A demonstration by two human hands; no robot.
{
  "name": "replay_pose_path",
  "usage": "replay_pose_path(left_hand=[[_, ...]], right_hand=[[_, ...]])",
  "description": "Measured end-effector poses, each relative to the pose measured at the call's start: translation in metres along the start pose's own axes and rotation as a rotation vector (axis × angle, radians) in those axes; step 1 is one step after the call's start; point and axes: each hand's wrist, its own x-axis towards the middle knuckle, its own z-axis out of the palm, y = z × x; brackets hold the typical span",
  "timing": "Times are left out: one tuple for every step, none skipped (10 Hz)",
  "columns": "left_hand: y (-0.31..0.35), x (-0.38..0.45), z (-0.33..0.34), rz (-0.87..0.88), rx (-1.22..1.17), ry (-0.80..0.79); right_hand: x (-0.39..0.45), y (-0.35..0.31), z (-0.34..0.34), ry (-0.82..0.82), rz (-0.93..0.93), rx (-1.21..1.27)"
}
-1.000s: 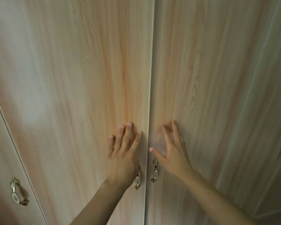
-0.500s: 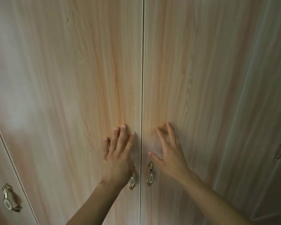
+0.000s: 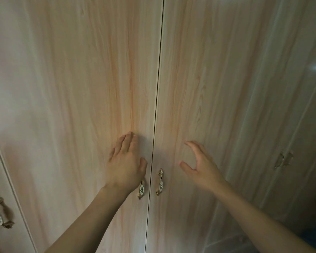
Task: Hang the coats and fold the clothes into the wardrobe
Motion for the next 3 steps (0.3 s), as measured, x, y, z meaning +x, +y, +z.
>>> replay_pose_path(left_hand=[[0.004,-0.012,-0.007,-0.06,-0.022,-0.057],[0.016,-0.024,-0.02,-0.086,-0.022,-0.088],[0.034,-0.037,-0.036,-0.117,0.005,-0.092]], right_hand=[[-0.017,-0.002,-0.013,-0.011,-0.014,-0.01],[-0.033,-0.008,-0.029,0.083,-0.066,0.043],[-0.045,-0.006,-0.05,0.14,-0.096,0.087]])
